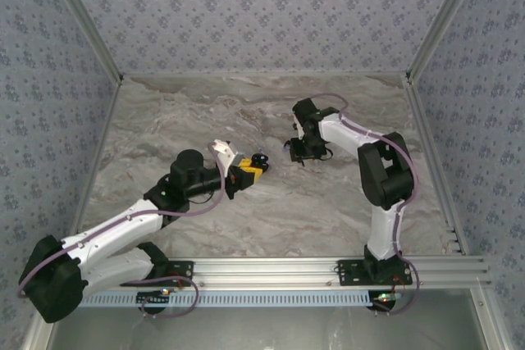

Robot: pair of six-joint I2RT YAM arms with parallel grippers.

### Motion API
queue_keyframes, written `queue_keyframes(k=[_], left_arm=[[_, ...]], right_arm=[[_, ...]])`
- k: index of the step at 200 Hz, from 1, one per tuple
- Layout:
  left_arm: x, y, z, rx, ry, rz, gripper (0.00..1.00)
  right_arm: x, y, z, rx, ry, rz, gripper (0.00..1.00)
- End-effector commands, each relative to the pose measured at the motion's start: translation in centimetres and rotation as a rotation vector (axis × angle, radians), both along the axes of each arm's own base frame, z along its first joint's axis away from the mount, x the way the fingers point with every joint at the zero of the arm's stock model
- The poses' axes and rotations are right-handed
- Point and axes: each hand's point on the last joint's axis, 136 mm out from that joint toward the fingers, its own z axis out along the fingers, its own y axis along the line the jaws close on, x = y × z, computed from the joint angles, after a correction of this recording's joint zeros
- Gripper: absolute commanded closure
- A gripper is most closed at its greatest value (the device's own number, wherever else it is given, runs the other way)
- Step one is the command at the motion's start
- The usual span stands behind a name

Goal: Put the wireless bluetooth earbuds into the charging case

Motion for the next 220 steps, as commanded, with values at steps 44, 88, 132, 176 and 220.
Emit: queue_keyframes(k=[44, 88, 132, 176, 220], left_arm=[[-0.2, 0.1, 1.3, -0.024, -0.033, 0.0, 0.86], [-0.2, 0.1, 1.2, -0.02, -0.031, 0.002, 0.86], [-0.2, 0.1, 1.1, -0.018, -0.031, 0.003, 0.86], [-0.2, 0.2, 1.0, -0.017, -0.032, 0.004, 0.86], [-0.1, 0.2, 0.9, -0.014, -0.028, 0.008, 0.86]], right_arm=[[0.9, -0.2, -1.0, -0.077, 0.013, -0.04, 0.62], [1.1, 0.2, -1.5, -0.085, 0.026, -0.027, 0.62], [1.0, 0.1, -1.9, -0.107, 0.034, -0.025, 0.63], [0.8, 0.1, -2.3, -0.126, 0.043, -0.02, 0.65], [0.7, 0.0, -2.7, -0.14, 0.054, -0.016, 0.66]])
